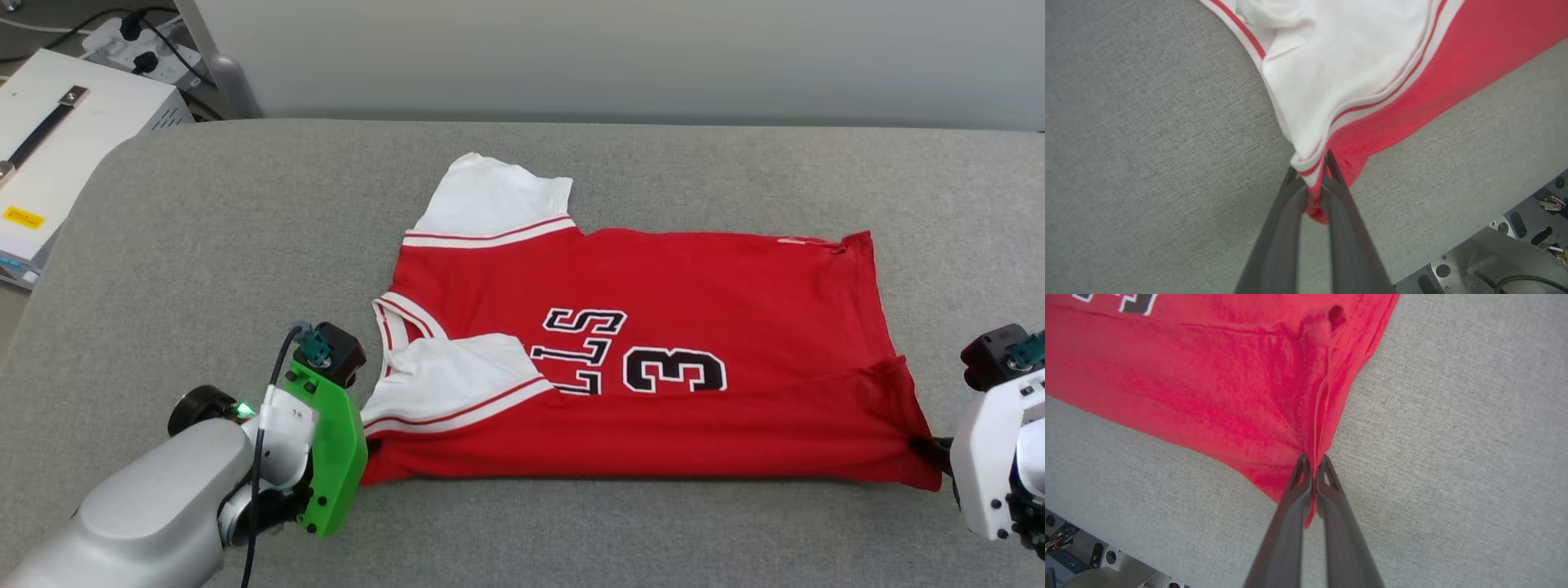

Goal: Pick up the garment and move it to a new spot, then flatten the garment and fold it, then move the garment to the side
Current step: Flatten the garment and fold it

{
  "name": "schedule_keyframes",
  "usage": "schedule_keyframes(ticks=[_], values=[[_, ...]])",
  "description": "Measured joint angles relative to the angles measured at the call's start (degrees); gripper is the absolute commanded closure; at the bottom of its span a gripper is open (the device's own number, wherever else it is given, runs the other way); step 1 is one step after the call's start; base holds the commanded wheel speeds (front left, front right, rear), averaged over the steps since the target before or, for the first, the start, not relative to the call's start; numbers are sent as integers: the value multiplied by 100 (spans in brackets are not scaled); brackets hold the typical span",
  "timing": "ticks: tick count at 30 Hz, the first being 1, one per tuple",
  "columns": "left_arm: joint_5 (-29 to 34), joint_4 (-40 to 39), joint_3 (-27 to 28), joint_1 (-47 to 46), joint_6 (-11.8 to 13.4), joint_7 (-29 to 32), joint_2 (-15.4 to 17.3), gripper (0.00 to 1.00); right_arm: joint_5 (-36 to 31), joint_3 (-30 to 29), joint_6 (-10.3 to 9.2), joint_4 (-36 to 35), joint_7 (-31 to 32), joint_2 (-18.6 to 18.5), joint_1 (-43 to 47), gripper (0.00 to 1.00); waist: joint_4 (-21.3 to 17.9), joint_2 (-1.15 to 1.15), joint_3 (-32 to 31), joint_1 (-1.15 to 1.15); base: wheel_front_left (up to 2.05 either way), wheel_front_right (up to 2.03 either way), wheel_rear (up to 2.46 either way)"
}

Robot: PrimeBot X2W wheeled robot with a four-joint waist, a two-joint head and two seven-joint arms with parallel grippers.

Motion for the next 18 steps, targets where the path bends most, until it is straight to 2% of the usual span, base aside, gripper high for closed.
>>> schedule_keyframes(ticks=[9,14,18], values=[[-136,-800,-113,444,285,170,285,100,113,-666,-1,-820,212,-271,975,100,80,0,-127,0,0,0,0],[-135,-725,-135,519,376,160,255,100,16,-927,-1,-791,453,-31,1060,100,42,0,76,0,0,0,0],[-123,-399,-162,500,397,162,87,100,-69,-998,-1,-474,533,271,1041,100,28,0,278,0,0,0,0]])
